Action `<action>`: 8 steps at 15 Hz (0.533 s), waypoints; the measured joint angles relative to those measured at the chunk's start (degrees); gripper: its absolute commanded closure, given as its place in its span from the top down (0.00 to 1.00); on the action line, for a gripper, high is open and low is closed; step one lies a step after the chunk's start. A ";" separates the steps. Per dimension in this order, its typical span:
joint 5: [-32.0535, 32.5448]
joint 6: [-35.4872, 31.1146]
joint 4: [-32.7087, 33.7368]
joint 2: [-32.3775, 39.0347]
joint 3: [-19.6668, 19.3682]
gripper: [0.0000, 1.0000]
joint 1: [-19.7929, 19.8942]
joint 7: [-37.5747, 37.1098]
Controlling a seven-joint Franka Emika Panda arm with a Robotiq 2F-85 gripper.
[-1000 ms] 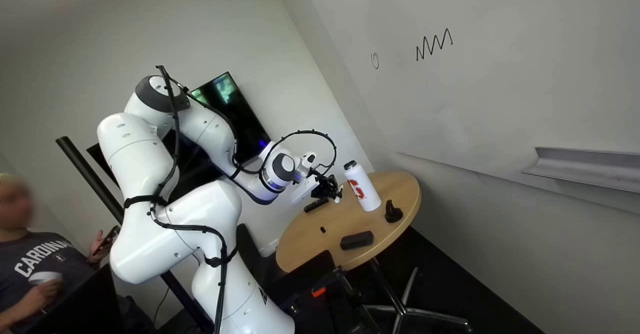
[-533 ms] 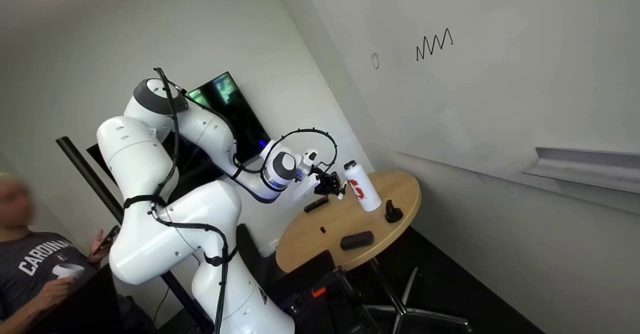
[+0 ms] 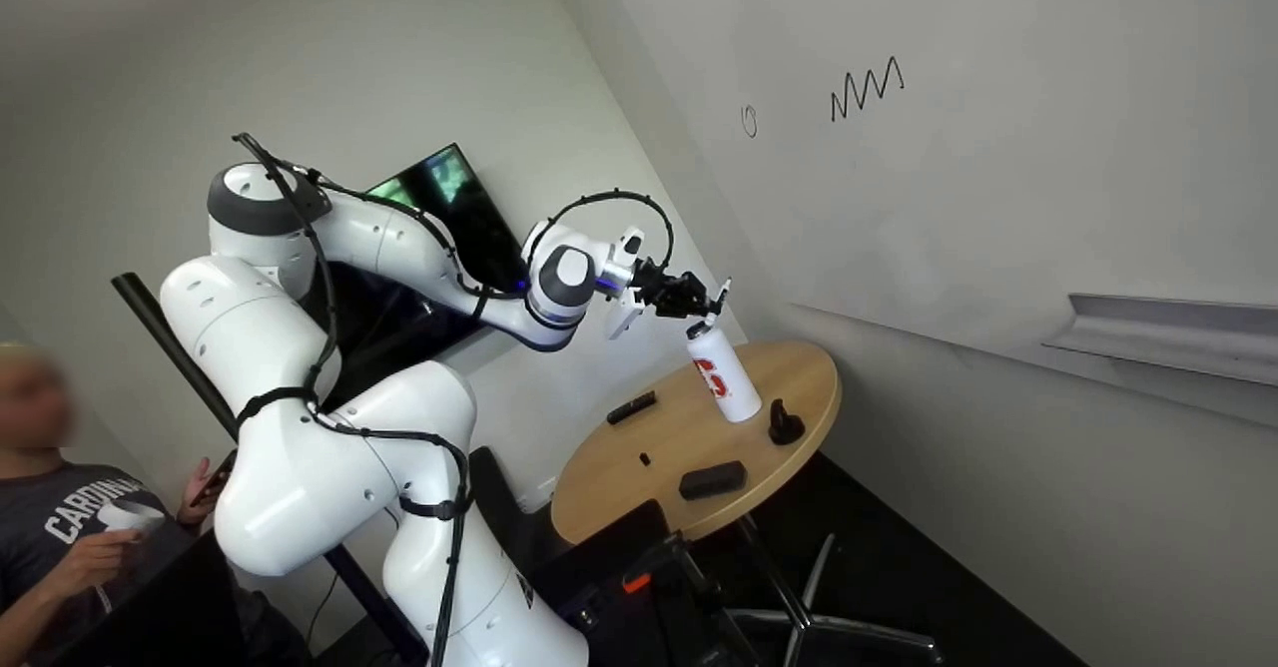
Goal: Use the marker to write on the board
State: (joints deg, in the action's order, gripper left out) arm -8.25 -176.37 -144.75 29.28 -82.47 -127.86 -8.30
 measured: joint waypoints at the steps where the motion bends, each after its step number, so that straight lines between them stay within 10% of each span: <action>1: 0.01 1.77 0.30 0.39 -3.16 0.05 -1.88 0.00; 3: 0.02 4.82 0.76 1.36 -8.42 0.20 -5.54 0.00; 8: 0.02 7.07 0.83 4.90 -11.81 0.05 -9.74 -0.98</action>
State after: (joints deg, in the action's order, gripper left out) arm -8.23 -169.30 -143.93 34.18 -94.28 -137.60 -9.28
